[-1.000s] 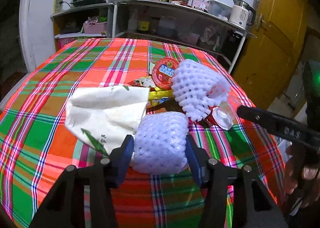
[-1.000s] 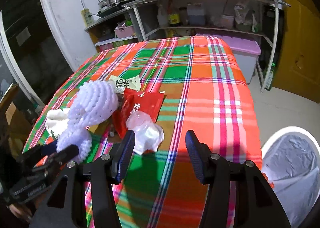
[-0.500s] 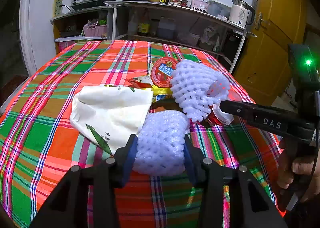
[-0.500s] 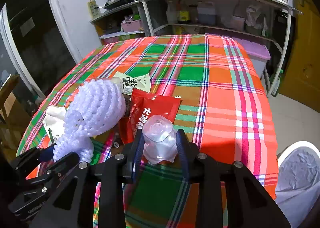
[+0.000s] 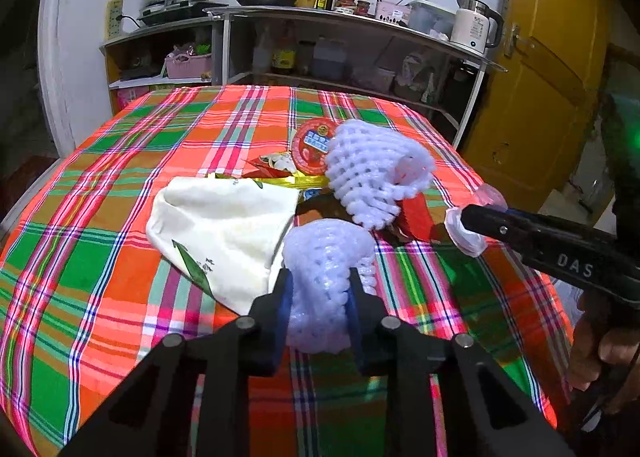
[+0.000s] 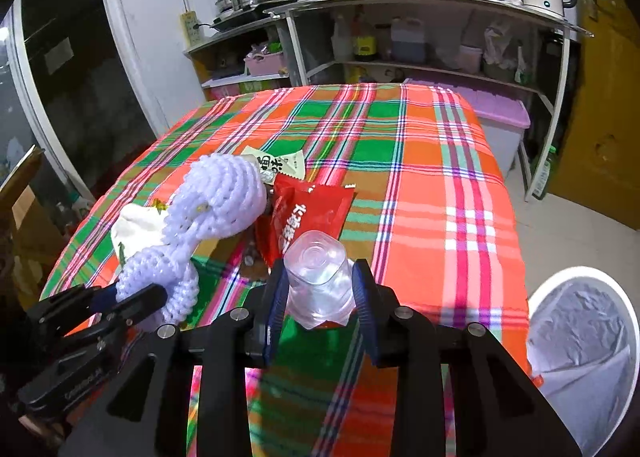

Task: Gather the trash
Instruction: 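Grasp the white foam net with the left gripper while the right gripper grasps the clear cup, then carry the foam net and clear cup over the trash bin and release both, then move both tools back over the table toward the remaining foam net and wrapper, then grasp the white cloth bag with the left gripper while the right gripper grasps the white foam net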

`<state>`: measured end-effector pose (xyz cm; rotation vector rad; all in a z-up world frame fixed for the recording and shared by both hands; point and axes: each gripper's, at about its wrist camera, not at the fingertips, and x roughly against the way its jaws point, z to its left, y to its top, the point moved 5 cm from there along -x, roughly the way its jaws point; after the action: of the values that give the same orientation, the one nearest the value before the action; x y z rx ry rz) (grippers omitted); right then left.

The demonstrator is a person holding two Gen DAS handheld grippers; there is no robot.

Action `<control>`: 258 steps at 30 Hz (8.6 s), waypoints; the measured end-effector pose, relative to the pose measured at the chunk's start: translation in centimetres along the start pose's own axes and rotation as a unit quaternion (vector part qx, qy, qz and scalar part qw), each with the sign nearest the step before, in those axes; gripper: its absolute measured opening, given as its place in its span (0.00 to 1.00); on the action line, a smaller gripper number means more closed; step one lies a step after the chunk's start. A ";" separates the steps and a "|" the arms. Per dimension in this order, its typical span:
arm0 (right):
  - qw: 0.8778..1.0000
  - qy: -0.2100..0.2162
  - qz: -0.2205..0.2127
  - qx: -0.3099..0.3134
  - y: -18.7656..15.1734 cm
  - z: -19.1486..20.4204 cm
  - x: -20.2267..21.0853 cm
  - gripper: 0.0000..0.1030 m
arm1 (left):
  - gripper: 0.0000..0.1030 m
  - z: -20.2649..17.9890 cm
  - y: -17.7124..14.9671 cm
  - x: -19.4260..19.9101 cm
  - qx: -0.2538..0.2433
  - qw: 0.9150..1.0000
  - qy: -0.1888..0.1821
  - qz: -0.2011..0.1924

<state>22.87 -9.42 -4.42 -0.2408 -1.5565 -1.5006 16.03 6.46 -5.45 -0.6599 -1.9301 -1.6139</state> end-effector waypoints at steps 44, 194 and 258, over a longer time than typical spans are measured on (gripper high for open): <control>0.993 -0.051 -0.069 -0.087 -5.9 -7.5 13.0 0.33 | 0.16 -11.0 -0.6 5.2 -0.074 0.993 -0.091 -0.021; 0.999 0.023 0.001 -0.032 -4.9 -0.4 5.3 0.38 | 0.65 5.0 0.0 2.6 0.074 0.997 0.008 -0.024; 0.998 0.056 -0.031 0.003 2.9 4.6 1.2 0.07 | 0.36 7.4 2.9 1.0 0.088 0.996 -0.012 -0.016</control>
<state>22.01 -5.28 -0.80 -0.1046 -1.4909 -1.5321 16.61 14.24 -3.71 -0.5824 -2.0797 -1.4399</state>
